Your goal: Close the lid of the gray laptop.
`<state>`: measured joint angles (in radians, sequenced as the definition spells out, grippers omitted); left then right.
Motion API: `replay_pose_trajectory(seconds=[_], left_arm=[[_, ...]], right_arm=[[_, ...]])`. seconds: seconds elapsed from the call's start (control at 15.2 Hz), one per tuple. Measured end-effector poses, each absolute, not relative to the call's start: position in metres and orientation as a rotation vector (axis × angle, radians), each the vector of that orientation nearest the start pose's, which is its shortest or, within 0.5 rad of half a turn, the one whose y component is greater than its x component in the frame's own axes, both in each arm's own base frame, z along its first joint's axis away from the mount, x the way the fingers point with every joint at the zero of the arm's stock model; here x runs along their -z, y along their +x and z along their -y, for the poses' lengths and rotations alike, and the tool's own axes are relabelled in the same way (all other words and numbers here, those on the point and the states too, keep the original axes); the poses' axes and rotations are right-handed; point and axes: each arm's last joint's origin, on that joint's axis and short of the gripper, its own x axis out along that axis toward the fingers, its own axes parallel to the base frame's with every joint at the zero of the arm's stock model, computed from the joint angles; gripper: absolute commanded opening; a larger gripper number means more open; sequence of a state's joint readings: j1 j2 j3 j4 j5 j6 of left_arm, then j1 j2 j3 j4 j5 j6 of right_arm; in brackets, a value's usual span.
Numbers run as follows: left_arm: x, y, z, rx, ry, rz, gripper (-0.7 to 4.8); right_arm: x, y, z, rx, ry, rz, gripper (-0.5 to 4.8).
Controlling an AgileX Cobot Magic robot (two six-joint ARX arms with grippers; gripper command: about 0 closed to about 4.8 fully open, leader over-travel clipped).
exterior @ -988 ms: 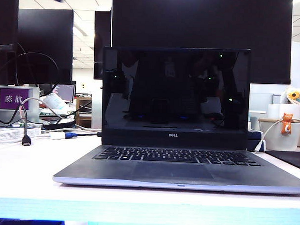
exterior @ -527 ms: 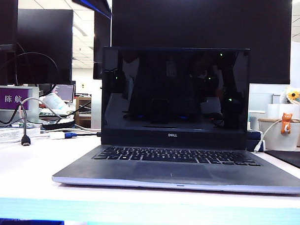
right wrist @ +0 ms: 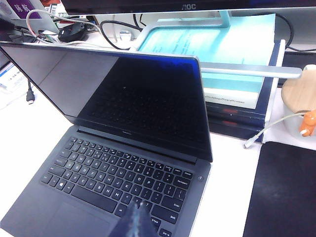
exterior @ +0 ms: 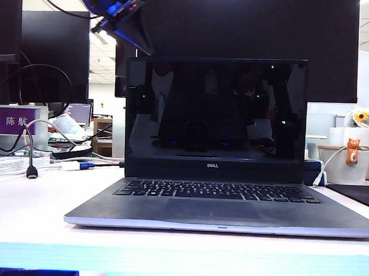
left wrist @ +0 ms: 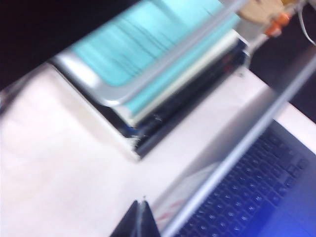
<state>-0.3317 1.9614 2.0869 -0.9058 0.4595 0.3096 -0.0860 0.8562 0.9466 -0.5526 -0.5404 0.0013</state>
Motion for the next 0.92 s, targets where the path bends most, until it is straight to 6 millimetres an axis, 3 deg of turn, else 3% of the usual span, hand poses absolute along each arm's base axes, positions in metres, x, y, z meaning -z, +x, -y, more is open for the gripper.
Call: replay_pose_trajectory(seconds=[0.26,0.72,0.92], left_arm=[[-0.368,0.386,0.172,0.733,0.402,-0.716,-0.05],[-0.367,0.371,0.186,0.74,0.454,-0.788,-0.05],[-0.348,0.352,0.203,0.804,0.486,-0.979,-0.05]], right_arm=[[-0.344,0.169,0.0,-0.448,0.145,-0.444,-0.06],[-0.344,0.169,-0.001,-0.458,0.148,-0.443,-0.06],[-0.344,0.169,-0.001,-0.458,0.148,-0.443,-0.06]])
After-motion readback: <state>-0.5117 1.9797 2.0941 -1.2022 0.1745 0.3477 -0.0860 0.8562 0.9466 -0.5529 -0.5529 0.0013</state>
